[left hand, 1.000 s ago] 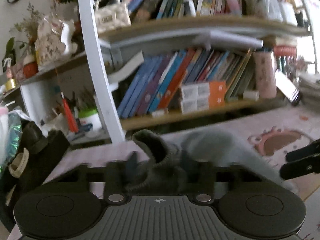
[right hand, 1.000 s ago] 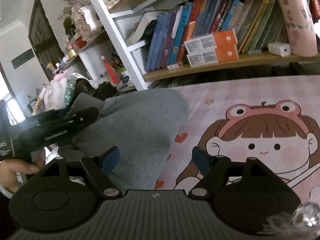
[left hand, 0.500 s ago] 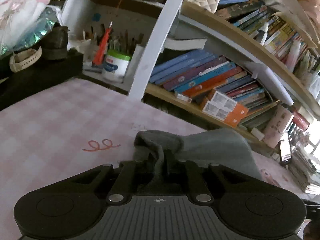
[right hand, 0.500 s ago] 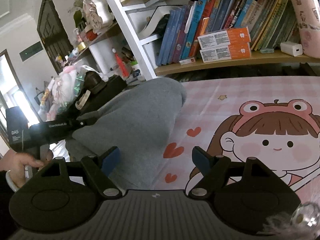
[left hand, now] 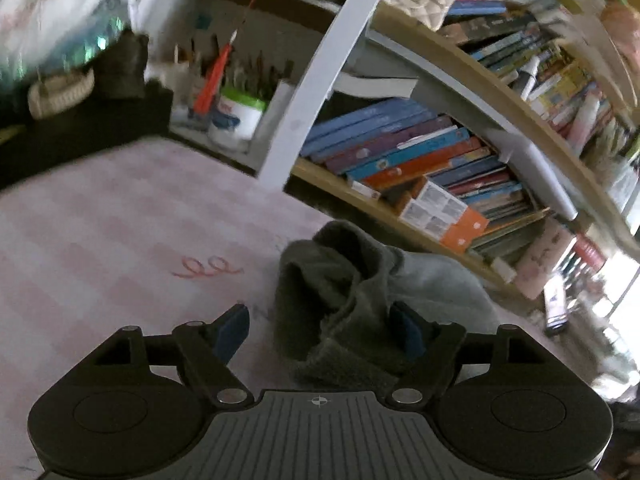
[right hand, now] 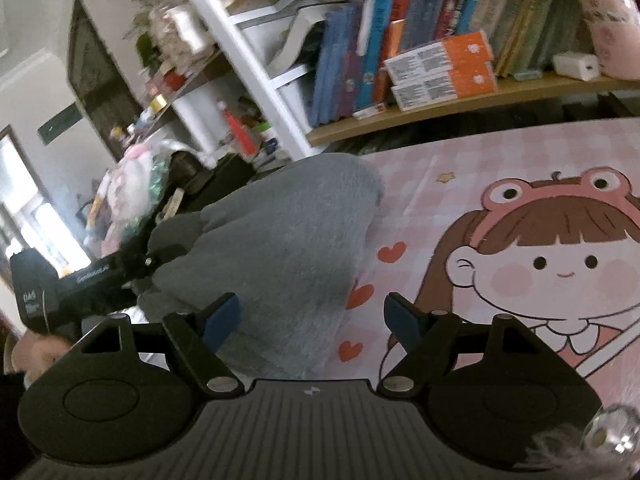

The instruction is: Fold clothes

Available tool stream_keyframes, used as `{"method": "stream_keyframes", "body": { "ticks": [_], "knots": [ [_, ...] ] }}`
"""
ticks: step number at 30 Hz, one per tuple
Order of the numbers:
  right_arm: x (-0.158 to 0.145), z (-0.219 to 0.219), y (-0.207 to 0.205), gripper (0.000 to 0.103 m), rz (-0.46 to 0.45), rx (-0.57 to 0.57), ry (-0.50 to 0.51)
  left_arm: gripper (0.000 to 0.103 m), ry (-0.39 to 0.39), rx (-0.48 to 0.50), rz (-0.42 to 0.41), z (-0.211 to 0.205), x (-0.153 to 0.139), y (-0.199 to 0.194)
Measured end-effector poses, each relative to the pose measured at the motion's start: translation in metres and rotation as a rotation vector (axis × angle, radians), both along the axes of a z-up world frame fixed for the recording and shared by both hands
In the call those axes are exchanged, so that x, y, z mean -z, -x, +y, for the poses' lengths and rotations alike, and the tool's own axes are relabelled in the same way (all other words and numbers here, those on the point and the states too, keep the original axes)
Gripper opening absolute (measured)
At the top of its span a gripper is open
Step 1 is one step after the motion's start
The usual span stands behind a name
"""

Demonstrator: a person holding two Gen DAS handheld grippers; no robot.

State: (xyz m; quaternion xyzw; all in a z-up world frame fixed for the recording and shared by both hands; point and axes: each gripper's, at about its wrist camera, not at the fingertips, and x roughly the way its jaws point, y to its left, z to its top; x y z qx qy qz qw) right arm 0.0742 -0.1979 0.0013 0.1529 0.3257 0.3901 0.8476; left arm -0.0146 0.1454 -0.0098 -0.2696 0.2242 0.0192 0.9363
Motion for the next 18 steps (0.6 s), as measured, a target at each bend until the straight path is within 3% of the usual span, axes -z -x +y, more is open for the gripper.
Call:
{"method": "stream_keyframes", "body": {
  "ticks": [5,8,10,13,18],
  "knots": [
    [0.008,-0.010,-0.010,0.076,0.088,0.039,-0.071,0.079,0.128,0.051,0.015,0.006,0.017,-0.008],
    [0.011,-0.014,-0.014,0.076,0.128,0.041,-0.105,0.073,0.192,0.085,0.016,0.006,0.025,-0.014],
    [0.012,-0.013,-0.015,0.076,0.145,0.033,-0.117,0.062,0.194,0.123,0.003,0.000,0.025,-0.015],
    [0.013,-0.016,-0.015,0.076,0.160,0.032,-0.120,0.054,0.209,0.199,-0.016,-0.010,0.025,-0.016],
    [0.015,-0.037,-0.016,0.079,0.201,0.085,-0.104,0.051,0.222,0.350,-0.021,-0.038,0.023,-0.022]
  ]
}}
